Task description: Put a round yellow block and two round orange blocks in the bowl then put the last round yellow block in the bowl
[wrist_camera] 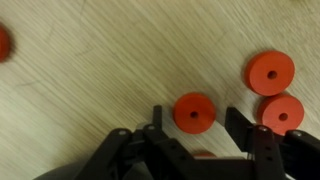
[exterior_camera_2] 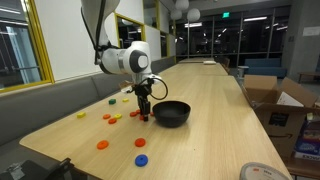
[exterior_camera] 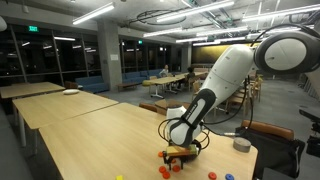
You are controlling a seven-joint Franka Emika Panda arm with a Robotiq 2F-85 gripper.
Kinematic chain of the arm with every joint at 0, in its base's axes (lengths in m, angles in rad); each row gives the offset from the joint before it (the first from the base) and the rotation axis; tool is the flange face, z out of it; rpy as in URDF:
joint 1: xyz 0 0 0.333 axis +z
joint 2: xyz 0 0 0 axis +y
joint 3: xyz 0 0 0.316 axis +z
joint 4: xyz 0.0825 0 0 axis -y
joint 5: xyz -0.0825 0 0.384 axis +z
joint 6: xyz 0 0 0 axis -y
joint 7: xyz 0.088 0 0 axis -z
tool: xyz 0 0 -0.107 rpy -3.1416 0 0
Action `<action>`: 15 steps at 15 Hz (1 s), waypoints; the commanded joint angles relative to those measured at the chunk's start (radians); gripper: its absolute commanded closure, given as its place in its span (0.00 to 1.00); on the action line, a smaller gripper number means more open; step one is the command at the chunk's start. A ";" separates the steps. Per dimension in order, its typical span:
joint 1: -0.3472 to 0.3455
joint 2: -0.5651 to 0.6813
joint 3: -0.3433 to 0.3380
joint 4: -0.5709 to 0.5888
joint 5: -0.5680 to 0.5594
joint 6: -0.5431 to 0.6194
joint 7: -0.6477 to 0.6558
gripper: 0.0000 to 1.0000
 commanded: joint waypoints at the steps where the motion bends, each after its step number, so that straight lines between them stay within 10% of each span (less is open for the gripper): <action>1: -0.012 -0.024 0.016 -0.014 0.003 0.013 -0.010 0.65; 4: -0.010 -0.037 0.018 -0.025 0.001 0.018 -0.009 0.83; 15: 0.057 -0.271 -0.104 -0.206 -0.147 0.196 0.104 0.81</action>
